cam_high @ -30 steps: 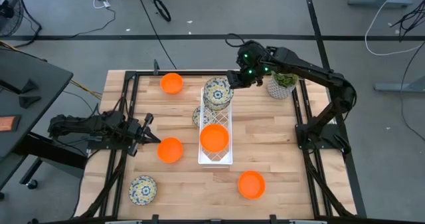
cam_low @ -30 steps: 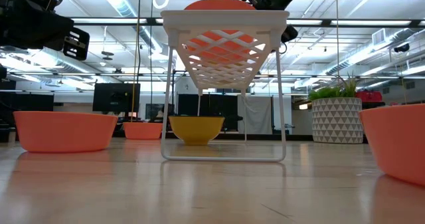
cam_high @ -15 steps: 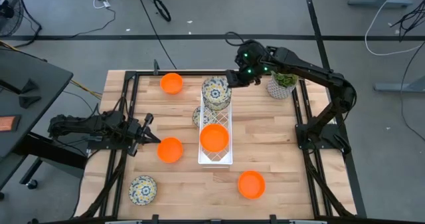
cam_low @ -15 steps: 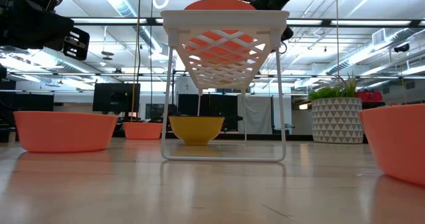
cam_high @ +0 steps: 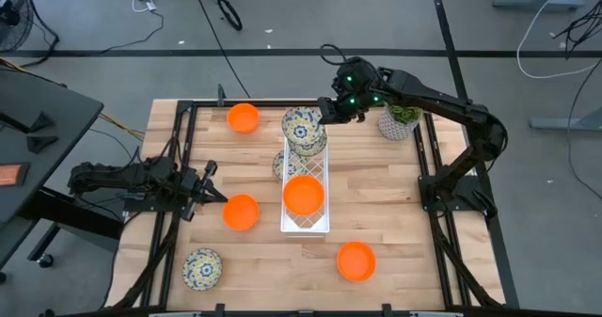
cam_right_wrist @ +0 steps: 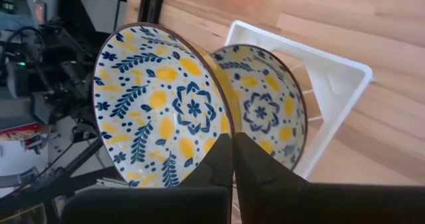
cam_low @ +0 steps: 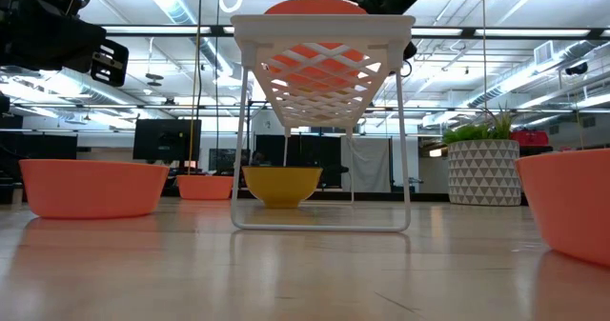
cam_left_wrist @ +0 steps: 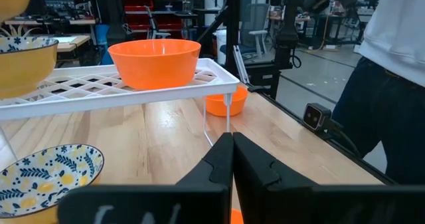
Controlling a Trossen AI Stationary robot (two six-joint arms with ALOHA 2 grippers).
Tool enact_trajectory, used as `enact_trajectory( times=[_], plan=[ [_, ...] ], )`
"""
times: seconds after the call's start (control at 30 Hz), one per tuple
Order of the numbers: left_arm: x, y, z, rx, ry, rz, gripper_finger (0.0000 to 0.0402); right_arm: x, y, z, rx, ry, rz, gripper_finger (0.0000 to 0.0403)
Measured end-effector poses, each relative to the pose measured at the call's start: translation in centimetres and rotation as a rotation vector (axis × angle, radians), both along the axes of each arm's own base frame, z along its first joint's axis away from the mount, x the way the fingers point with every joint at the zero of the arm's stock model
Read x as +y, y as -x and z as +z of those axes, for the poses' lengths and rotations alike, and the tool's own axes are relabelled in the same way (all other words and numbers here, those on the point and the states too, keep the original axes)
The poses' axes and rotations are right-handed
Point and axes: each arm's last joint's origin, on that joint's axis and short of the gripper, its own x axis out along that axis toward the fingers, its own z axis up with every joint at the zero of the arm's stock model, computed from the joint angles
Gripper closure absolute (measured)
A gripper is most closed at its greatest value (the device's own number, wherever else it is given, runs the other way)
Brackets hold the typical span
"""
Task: Pick & Place Mini bowls
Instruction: Stack the yellow patterned bowl on top of the yellow patterned bowl on the shelf
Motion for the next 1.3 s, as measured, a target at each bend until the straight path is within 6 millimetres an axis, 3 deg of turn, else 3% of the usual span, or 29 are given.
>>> enact_trajectory(
  times=[0.47, 1.3],
  plan=[
    [0.0, 0.0, 0.0, 0.000, 0.000, 0.000, 0.0387, 0.1, 0.2, -2.3, 0.070, -0.060, 0.004, 0.0403],
    [0.0, 0.0, 0.0, -0.001, 0.000, 0.000, 0.0387, 0.1, 0.5, -2.6, 0.127, -0.009, -0.020, 0.0403]
  ],
)
